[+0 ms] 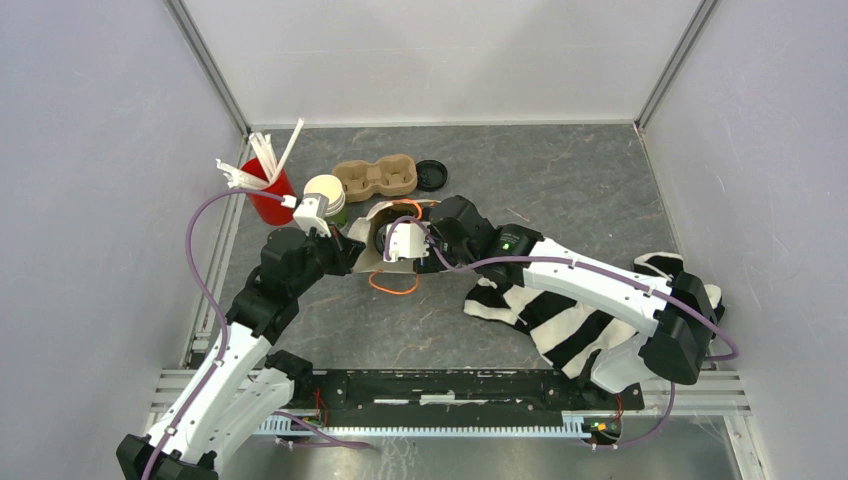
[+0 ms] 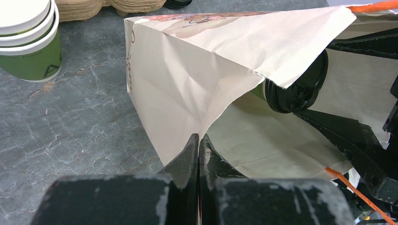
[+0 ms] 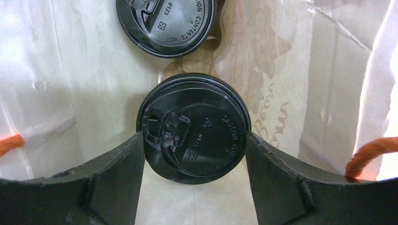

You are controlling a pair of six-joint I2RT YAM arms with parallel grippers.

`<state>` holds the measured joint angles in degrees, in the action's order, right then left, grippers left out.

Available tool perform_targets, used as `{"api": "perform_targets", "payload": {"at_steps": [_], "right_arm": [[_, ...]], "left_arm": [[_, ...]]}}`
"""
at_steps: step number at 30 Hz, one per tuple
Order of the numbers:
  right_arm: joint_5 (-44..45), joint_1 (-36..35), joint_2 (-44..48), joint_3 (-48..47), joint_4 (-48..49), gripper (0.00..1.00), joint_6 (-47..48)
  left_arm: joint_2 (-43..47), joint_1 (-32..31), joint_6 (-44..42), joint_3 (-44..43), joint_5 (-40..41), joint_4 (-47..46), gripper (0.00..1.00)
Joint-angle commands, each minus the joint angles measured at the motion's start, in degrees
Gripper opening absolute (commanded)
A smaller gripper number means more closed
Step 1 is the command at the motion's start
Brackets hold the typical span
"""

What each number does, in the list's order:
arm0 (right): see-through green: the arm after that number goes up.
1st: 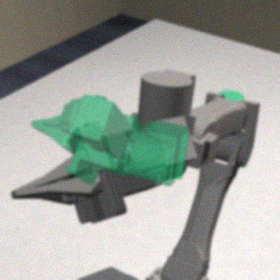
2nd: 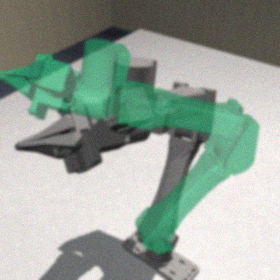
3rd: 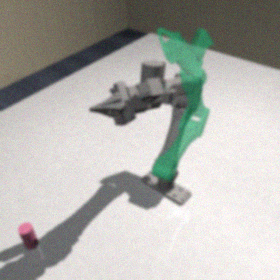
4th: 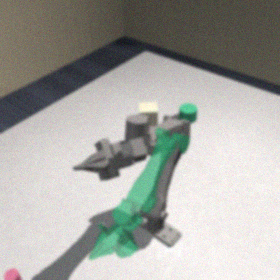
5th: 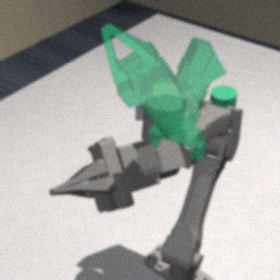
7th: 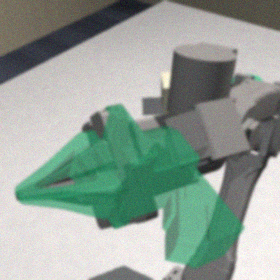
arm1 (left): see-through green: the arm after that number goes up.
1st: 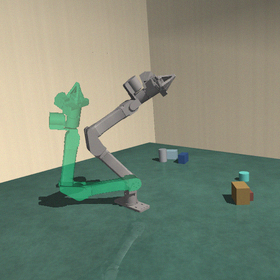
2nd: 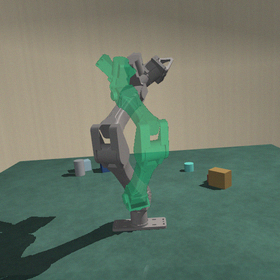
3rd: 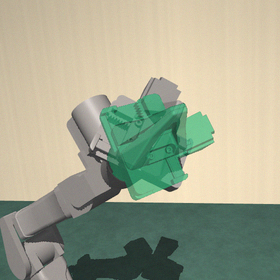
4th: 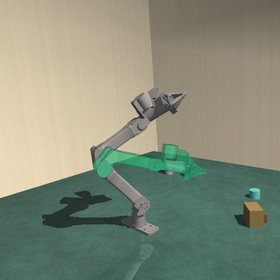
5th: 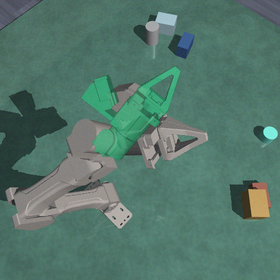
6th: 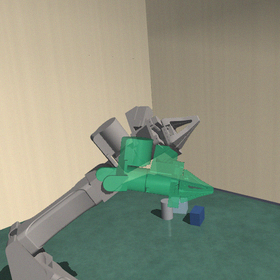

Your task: Pack the takeout coffee

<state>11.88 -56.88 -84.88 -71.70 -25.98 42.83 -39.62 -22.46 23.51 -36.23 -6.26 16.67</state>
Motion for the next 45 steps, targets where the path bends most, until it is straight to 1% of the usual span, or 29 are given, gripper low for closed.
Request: {"api": "perform_targets", "payload": {"at_steps": [1,8,13,18,26,30,35,39,41,45], "right_arm": [[1.47,-0.15,-0.06,-1.58,1.57,0.51,-0.5],[4.34,0.08,-1.54,-1.4,3.38,0.51,0.19],[6.0,1.11,-0.51,0.29,6.89,0.5,-1.58],[3.92,1.6,0.33,0.56,6.34,0.51,-2.46],[-5.08,1.69,2.09,-0.46,-0.28,0.5,-2.31],[-6.57,1.76,1.15,-0.37,0.34,0.49,-2.56],[-4.29,2.52,-0.4,0.31,5.76,0.49,-3.65],[4.2,2.64,-1.44,0.6,9.15,0.49,-2.51],[4.08,2.65,-1.08,-0.02,9.69,0.5,-1.62],[2.41,2.61,-1.03,-2.81,5.5,0.5,-2.21]], "left_arm": [[-0.46,0.28,-3.27,-0.14,-1.07,-1.87,0.02],[-0.22,0.23,-3.22,-0.56,-3.18,0.19,0.02],[-0.62,0.25,-3.13,-1.91,-3.74,1.84,0.02],[-1.53,0.28,-1.94,-3.27,-3.71,2.59,0.02],[-2.57,0.24,-1.27,-5.09,-1.21,3.5,0.02],[-2.99,0.23,-1.31,-5.24,-1.44,3.22,0.02],[-3.52,0.23,-1.28,-5.37,-1.74,3.0,0.02],[-3.87,0.27,-1.51,-5.47,-1.99,3.25,0.02],[-3.72,0.27,-1.62,-5.36,-1.76,3.54,0.02],[-3.78,0.29,-1.84,-5.5,-1.11,3.65,0.02]]}}
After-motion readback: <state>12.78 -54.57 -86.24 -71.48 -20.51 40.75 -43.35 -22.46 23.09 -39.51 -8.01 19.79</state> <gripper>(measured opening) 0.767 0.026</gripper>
